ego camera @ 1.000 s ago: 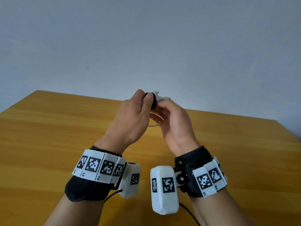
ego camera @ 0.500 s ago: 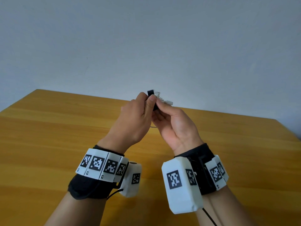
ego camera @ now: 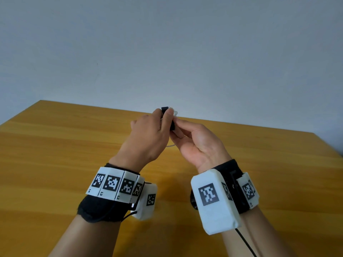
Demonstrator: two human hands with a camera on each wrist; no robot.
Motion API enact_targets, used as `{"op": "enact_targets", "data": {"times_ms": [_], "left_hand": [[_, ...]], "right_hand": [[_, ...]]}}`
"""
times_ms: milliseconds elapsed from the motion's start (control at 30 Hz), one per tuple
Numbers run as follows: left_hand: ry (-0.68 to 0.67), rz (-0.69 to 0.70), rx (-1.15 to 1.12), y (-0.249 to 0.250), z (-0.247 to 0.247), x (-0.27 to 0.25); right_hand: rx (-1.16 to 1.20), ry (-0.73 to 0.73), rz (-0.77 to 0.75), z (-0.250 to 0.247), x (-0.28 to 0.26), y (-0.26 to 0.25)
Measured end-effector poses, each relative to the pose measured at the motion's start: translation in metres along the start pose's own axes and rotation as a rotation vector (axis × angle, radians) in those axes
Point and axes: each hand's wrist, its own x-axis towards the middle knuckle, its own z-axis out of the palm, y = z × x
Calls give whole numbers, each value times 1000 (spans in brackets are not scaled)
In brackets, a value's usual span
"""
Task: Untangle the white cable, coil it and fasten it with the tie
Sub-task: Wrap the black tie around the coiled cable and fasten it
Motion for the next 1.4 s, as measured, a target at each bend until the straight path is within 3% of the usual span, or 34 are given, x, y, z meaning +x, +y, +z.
{"op": "enact_targets", "data": {"times_ms": [233, 567, 900, 1133, 1267, 1400], "left_hand": [[-23, -60, -16, -9, 3, 5], [-31, -89, -17, -12, -2, 5], [-57, -81, -3, -13, 0, 6], [-8, -53, -131, -14, -6, 4], [27, -34, -133, -18, -3, 5], [44, -2, -57, -20, -4, 5]], "right_hand": [[59, 44, 41, 0, 1, 6], [-54, -87, 87, 1, 2, 9], [-207, -22, 160, -7, 9, 10], [-144, 0, 129, -4, 9, 13], [-312, 34, 14, -3, 4, 7], [-819, 67, -63, -5, -5, -7]]}}
